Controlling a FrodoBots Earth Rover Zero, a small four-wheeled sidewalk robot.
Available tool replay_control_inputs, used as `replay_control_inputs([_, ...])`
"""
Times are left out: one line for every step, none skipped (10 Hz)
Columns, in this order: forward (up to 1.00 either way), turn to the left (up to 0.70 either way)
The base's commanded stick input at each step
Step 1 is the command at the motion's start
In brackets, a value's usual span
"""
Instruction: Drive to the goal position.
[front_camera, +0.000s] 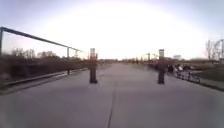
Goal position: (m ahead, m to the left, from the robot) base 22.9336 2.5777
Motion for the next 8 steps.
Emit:
replay_control_inputs([1.0, -0.24])
replay_control_inputs([1.0, -0.39])
replay_control_inputs([1.0, -0.21])
replay_control_inputs([1.0, 0.01])
replay_control_inputs([1.0, 0.01])
replay_control_inputs([1.0, 0.01])
replay_control_inputs([1.0, -0.09])
replay_control_inputs([1.0, -0.34])
